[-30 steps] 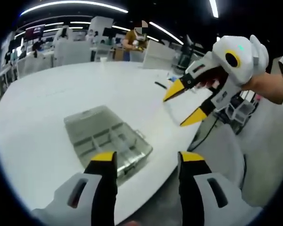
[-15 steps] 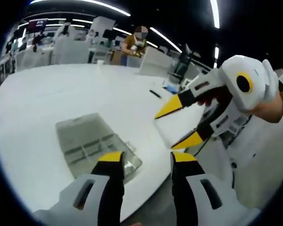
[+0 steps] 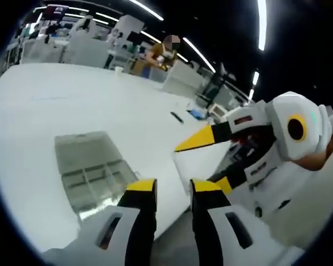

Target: Insert the divider into the dual guide fixture by aligning both edges with the guide slots and pushing it downward to the bottom, including one-sided entry, uneven engagement, binding, and posture correction.

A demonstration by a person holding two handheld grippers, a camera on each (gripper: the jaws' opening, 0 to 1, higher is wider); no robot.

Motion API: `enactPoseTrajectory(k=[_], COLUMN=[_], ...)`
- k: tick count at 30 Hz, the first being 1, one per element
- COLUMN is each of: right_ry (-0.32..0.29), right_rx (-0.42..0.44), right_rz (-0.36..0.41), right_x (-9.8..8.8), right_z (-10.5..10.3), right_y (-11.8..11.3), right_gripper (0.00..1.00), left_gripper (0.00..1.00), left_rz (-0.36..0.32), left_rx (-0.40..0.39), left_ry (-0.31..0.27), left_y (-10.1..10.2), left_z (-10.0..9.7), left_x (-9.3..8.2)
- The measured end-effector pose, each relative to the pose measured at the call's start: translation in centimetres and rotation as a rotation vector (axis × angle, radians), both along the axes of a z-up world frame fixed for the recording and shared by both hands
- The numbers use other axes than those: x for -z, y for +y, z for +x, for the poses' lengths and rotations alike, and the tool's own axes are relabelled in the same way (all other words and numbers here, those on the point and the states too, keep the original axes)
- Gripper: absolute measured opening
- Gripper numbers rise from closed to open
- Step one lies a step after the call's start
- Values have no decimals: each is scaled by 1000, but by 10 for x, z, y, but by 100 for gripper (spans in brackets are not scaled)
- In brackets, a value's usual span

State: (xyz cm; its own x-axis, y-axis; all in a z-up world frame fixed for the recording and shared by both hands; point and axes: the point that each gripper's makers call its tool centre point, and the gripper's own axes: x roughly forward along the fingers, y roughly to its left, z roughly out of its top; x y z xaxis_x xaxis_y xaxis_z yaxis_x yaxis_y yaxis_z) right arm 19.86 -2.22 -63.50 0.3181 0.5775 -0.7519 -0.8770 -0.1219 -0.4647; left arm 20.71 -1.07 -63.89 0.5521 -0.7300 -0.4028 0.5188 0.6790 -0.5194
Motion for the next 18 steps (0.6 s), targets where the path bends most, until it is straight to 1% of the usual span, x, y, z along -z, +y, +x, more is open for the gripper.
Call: enactPoseTrajectory(k=[5,10,13,18], right_ry=[-8,-13,-17,-23], right_rx=[-4,-6,-7,-9], right_rz=[2,2,2,5], right_x=[-1,-2,-2,-3], right_z=[0,-1,-1,-1], right_y=[2,2,2,3], right_gripper=[27,27,27,27], left_gripper=[15,11,8,4], left_rz=[-34,-48,-69,-102], left_rx=[-12,-4,-4,-11], left_ry=[39,54,72,85], left_y=[-1,-4,-5,-7], left_z=[-1,-3,-4,-5], left_x=[1,-1,-1,-3])
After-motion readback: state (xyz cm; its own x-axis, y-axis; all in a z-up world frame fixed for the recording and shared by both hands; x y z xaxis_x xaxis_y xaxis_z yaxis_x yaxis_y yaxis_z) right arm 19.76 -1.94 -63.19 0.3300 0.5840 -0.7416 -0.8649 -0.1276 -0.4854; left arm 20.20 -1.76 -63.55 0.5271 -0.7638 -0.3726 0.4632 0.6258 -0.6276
